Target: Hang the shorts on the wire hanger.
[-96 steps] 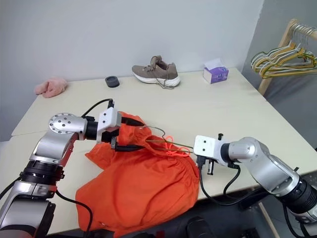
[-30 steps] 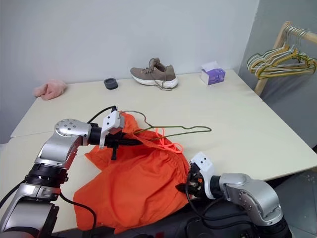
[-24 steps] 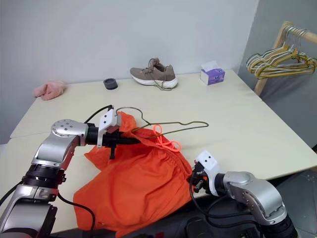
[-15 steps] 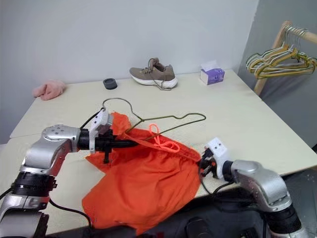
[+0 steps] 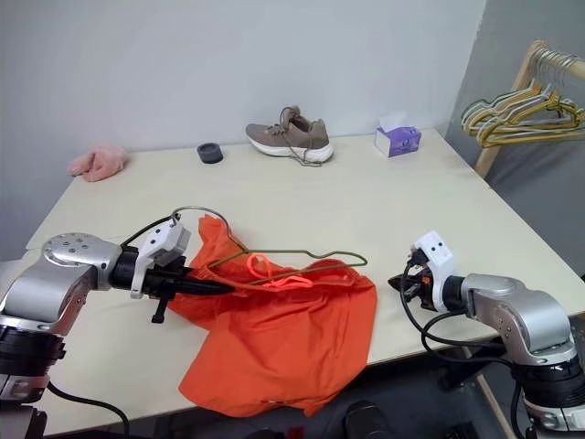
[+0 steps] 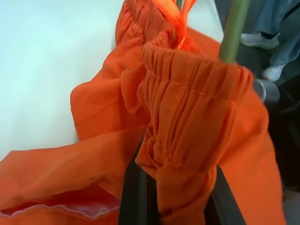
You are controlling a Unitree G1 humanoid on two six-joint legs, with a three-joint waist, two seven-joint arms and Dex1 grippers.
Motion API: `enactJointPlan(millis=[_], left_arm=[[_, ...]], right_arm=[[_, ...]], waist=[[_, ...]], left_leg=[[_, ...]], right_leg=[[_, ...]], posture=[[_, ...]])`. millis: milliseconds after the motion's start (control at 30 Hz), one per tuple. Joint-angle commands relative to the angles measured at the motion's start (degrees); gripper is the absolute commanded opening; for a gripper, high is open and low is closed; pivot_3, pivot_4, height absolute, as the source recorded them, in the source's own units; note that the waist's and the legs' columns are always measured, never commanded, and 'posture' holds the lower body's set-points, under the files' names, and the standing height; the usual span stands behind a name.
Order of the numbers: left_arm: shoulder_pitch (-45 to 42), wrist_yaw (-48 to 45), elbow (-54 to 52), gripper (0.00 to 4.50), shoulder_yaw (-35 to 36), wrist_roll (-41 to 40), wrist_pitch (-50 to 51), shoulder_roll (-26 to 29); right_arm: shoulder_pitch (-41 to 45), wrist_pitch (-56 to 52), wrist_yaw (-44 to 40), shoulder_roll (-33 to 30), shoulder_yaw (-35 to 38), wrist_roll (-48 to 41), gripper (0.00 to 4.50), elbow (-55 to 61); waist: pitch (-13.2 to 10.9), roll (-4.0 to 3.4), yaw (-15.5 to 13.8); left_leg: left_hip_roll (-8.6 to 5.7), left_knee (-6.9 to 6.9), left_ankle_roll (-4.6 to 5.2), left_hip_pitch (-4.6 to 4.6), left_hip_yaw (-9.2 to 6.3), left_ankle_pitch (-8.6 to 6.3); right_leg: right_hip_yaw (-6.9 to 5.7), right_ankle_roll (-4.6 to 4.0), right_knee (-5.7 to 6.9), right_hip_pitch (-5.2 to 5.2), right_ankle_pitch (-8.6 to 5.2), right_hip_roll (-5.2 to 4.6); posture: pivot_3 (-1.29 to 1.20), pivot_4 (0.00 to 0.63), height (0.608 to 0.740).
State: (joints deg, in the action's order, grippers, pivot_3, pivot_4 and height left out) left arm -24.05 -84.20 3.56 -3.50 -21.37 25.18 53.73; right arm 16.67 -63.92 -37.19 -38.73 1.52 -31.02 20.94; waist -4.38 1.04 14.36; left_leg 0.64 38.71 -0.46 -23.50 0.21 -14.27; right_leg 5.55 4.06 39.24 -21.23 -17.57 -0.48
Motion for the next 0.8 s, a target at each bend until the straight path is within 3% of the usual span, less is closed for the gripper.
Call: enactJointPlan(millis=[33, 167, 567, 800], left_arm=[[-2.4, 1.0, 1.1, 0.00, 0.8, 0.2, -1.1, -0.6], [-3.6, 2.5, 2.0, 0.00, 0.9, 0.2, -1.5, -2.2], [-4.6, 3.5, 2.5, 0.00, 0.8, 0.1, -1.4, -3.2], [-4.7, 3.8, 2.4, 0.00, 0.6, 0.1, -1.3, -3.7]], right_arm=[[0.1, 4.8, -1.7, -2.1, -2.0, 1.3, 0.06, 4.2], [-1.4, 10.0, 1.1, -1.0, -3.4, 4.9, 0.60, 5.5], [0.7, 12.5, 3.6, 4.0, -11.0, 9.6, 4.48, 2.3], [5.9, 15.6, 5.9, 10.3, -15.0, 14.4, 4.48, -8.9]], waist=[[0.0, -0.01, -0.1], [0.0, 0.01, -0.1], [0.0, 0.01, 0.0], [0.0, 0.01, 0.1]], left_leg=[[0.00, 0.00, 0.00, -0.02, -0.01, 0.00], [-0.01, 0.00, 0.01, -0.12, -0.04, 0.00], [-0.02, 0.02, 0.01, -0.26, -0.05, 0.00], [-0.02, 0.02, 0.01, -0.26, -0.08, 0.00]], right_leg=[[-0.01, 0.00, -0.01, -0.01, 0.00, 0.00], [-0.04, 0.01, -0.12, -0.03, 0.01, -0.02], [-0.05, -0.19, -0.14, -0.14, 0.13, -0.03], [-0.06, -0.25, -0.13, -0.15, 0.17, -0.02]], posture=[[-0.24, 0.038, 0.740], [-0.24, 0.040, 0.740], [-0.25, 0.037, 0.740], [-0.24, 0.035, 0.740]])
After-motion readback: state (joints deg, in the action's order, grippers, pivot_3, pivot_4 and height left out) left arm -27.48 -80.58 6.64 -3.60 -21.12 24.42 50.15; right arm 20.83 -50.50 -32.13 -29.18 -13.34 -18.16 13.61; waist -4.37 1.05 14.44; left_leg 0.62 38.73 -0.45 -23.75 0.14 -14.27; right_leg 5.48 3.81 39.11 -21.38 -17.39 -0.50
